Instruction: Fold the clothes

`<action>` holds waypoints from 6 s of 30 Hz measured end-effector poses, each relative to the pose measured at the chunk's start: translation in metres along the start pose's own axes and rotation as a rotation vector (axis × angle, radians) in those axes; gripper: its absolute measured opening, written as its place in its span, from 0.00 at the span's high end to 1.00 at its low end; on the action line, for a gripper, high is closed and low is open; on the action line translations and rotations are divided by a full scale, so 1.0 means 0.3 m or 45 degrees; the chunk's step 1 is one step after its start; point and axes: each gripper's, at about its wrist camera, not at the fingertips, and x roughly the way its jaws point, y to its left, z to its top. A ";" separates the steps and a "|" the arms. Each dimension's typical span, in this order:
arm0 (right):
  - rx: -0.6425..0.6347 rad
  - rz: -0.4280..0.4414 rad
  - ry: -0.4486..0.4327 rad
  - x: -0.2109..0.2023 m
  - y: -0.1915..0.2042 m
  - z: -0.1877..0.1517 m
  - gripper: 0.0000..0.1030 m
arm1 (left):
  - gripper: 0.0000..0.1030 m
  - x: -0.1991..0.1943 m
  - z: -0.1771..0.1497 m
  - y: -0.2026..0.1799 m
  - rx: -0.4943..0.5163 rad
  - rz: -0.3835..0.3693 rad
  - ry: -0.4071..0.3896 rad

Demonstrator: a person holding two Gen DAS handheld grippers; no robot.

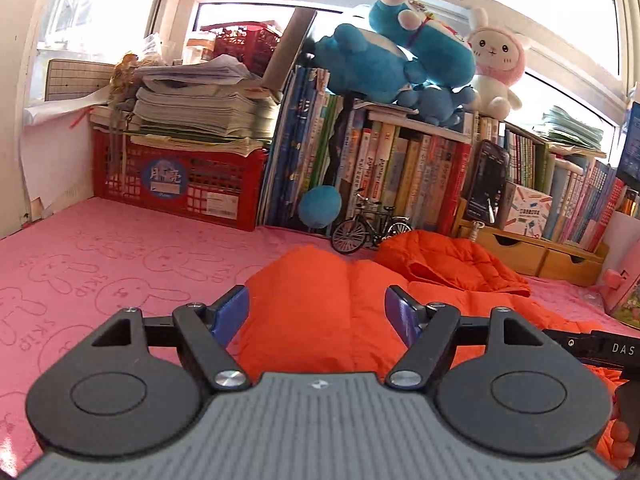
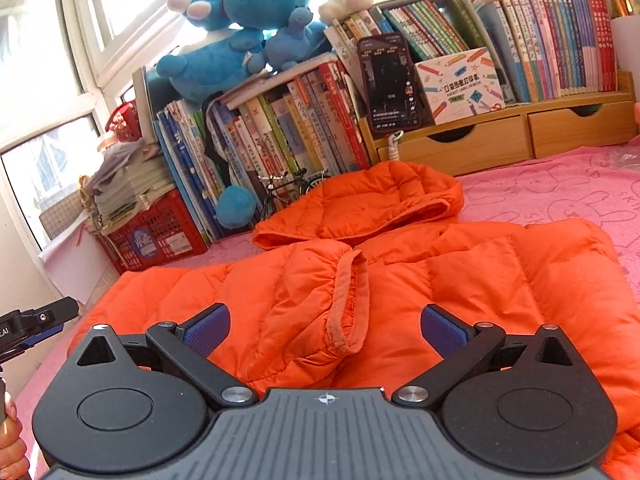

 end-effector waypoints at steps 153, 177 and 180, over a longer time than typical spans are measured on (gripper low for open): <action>-0.292 -0.436 -0.056 0.027 -0.051 -0.046 0.02 | 0.00 0.419 -0.182 -0.361 0.470 0.170 0.231; -0.323 -0.450 0.052 0.157 -0.107 -0.002 0.00 | 0.00 0.433 -0.148 -0.340 0.399 0.123 0.255; -0.318 -0.447 0.062 0.161 -0.110 0.002 0.00 | 0.00 0.438 -0.147 -0.336 0.389 0.124 0.264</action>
